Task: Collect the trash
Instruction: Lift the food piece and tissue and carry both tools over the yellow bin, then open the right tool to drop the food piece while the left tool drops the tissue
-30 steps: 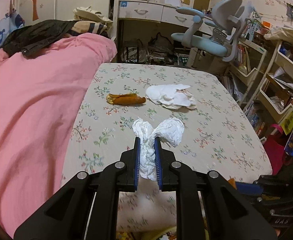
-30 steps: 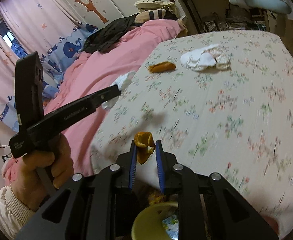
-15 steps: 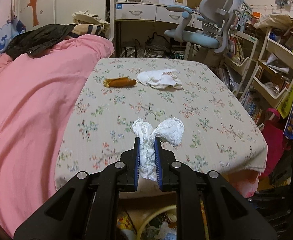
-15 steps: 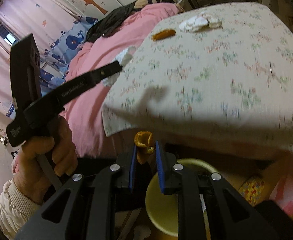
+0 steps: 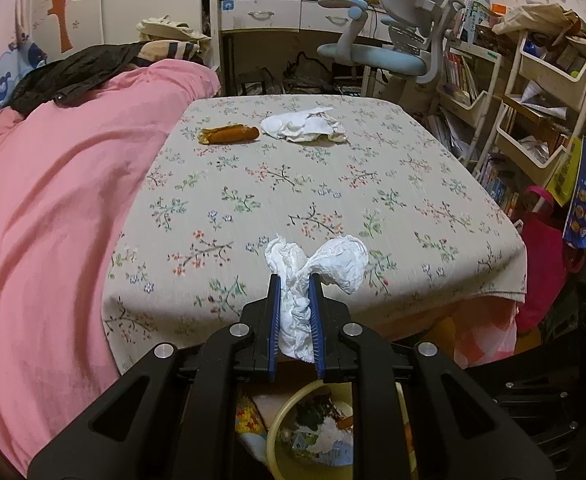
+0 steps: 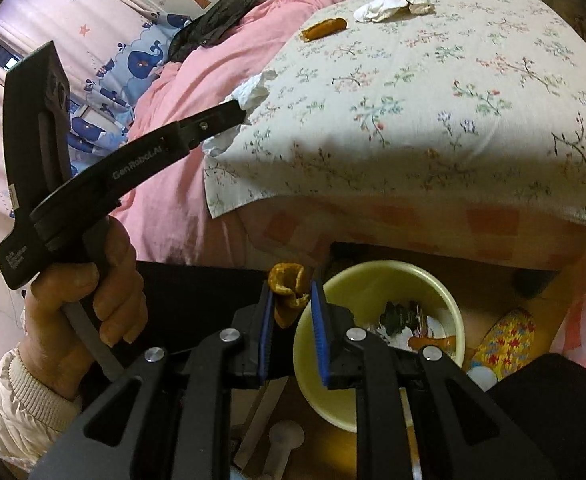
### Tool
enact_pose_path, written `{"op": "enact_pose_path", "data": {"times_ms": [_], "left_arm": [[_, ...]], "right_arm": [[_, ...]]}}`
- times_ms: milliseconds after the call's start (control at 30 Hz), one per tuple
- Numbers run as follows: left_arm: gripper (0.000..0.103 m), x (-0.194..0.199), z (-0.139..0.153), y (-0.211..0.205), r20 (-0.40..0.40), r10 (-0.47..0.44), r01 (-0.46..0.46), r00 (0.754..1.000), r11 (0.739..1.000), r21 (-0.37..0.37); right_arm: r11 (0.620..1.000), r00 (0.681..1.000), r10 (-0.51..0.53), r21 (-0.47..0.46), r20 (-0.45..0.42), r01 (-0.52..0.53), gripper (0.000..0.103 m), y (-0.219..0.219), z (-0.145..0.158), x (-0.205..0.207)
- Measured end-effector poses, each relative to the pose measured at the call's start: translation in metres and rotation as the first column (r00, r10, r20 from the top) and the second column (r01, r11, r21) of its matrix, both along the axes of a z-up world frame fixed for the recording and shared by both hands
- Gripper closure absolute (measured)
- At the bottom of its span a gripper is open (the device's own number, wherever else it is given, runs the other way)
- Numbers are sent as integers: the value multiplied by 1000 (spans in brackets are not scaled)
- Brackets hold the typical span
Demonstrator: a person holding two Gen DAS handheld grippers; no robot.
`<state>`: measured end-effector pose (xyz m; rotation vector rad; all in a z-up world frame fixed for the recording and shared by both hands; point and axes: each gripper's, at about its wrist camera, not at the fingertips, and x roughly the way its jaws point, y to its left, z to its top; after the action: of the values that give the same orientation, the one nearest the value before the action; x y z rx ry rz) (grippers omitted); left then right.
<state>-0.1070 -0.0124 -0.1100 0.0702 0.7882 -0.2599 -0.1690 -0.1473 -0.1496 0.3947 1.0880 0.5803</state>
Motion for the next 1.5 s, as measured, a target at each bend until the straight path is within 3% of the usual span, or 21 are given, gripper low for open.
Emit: {"op": "enact_pose_path", "data": {"times_ms": [800, 933, 1200, 1500], "left_arm": [[90, -34, -8, 2, -13, 0, 0, 1000, 1000, 4], [90, -39, -11, 1, -17, -4, 4, 1000, 1000, 6], [90, -47, -14, -1, -30, -17, 17, 999, 1000, 13], [90, -59, -21, -8, -54, -46, 48, 997, 998, 33]], "right_arm": [[996, 996, 26, -88, -89, -34, 82, 8, -21, -13], [994, 993, 27, -98, -118, -39, 63, 9, -26, -14], [995, 994, -4, -101, -107, -7, 58, 4, -24, -16], [989, 991, -113, -104, -71, 106, 50, -15, -18, -15]]}}
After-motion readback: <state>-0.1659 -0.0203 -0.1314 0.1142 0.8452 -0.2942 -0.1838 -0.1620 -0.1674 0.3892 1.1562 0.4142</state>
